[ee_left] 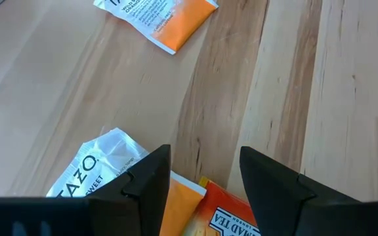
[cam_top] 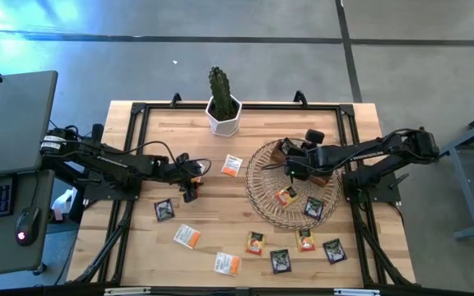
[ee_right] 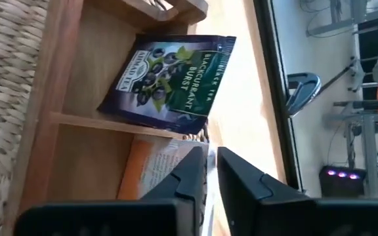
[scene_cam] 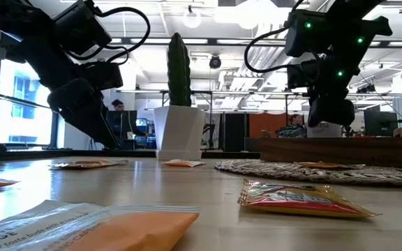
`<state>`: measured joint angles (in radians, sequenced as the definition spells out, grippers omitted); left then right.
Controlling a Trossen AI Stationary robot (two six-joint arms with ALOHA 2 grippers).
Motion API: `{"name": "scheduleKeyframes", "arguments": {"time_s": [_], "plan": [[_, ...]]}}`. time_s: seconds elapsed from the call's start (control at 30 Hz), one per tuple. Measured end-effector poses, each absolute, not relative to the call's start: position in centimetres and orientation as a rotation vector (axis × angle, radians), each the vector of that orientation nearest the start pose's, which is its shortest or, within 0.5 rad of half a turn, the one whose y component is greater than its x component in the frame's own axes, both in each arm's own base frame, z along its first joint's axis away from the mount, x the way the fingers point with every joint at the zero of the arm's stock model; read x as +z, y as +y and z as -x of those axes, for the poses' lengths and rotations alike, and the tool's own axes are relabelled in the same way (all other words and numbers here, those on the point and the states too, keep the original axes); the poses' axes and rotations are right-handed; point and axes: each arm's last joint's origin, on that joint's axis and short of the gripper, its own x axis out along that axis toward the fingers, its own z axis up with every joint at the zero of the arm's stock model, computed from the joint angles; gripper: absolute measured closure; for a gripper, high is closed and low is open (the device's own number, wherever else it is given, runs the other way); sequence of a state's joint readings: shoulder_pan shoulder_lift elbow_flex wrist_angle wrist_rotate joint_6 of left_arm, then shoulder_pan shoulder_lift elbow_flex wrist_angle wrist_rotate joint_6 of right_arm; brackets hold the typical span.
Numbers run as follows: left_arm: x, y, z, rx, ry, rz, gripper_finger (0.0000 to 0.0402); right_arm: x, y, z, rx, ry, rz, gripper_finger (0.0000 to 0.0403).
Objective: Pick & Place Tea
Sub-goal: Put the white tea bag into the middle section of the wooden organizer
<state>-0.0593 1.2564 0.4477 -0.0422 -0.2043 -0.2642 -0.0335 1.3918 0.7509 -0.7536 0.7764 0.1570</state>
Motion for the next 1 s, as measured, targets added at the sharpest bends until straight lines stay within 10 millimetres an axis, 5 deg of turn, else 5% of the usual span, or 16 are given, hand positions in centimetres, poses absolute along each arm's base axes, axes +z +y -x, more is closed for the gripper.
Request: {"name": "scheduleKeyframes", "arguments": {"time_s": [0.2,0.4,0.7,0.83,1.0], "plan": [[14.6,-0.7,-21.4,0.247,0.819,0.138,0.022,18.1,-2.6,-22.2,-0.771,1.258,0.375,0.0312],[14.6,-0.7,-21.4,0.247,0.819,0.138,0.022,21.5,-2.6,-24.1,-0.78,1.161,0.33,0.0279],[14.6,-0.7,-21.4,0.247,0.822,0.138,0.022,26.8,-2.2,-28.9,-0.579,0.712,0.056,0.027],[14.6,-0.7,-21.4,0.246,0.824,0.138,0.022,26.3,-1.8,-30.6,-0.373,0.508,0.037,0.0269],[14.6,-0.7,-21.4,0.244,0.824,0.139,0.022,22.7,-1.5,-32.7,-0.263,0.433,0.063,0.0269]]}}
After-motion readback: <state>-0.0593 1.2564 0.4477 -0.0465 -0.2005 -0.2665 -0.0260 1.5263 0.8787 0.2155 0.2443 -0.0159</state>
